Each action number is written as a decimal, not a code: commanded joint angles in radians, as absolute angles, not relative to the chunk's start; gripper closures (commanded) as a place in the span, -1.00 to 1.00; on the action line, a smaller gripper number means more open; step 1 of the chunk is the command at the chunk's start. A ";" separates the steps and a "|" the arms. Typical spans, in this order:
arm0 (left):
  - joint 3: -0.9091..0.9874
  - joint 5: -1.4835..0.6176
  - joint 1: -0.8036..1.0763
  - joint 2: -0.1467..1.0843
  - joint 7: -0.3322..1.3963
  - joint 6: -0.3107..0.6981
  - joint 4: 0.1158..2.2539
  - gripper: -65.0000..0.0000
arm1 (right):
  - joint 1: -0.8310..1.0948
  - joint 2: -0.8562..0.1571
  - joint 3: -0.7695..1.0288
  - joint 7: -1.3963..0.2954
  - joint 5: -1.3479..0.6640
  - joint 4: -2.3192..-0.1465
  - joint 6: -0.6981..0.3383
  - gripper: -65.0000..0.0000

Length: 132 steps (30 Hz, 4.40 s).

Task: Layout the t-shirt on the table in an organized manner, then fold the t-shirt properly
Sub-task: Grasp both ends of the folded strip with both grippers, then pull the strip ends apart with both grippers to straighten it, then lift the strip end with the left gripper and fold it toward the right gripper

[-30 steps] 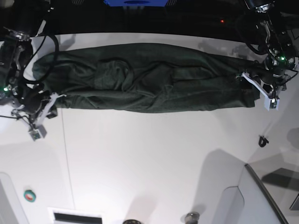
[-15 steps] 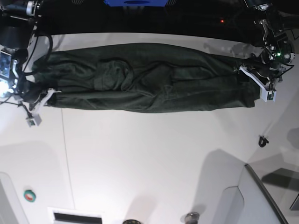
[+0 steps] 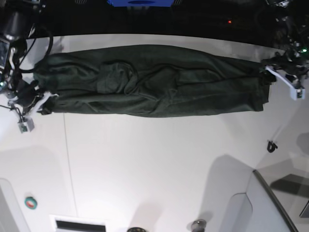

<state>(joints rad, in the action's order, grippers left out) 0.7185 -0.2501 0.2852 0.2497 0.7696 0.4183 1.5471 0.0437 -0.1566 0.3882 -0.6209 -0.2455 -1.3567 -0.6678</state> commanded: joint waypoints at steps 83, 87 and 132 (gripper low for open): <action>0.624 -0.338 0.030 0.295 0.541 0.631 0.891 0.55 | 0.209 -0.125 0.077 -0.690 -0.268 -1.572 -0.698 0.95; 0.619 -0.338 0.028 0.308 0.455 0.558 0.891 1.00 | 0.211 -0.125 0.077 -0.690 -0.268 -1.572 -0.698 0.95; 0.125 0.097 0.318 -0.062 0.558 0.394 1.813 1.00 | 0.222 -0.124 0.079 -0.691 -0.271 -1.578 -0.698 0.95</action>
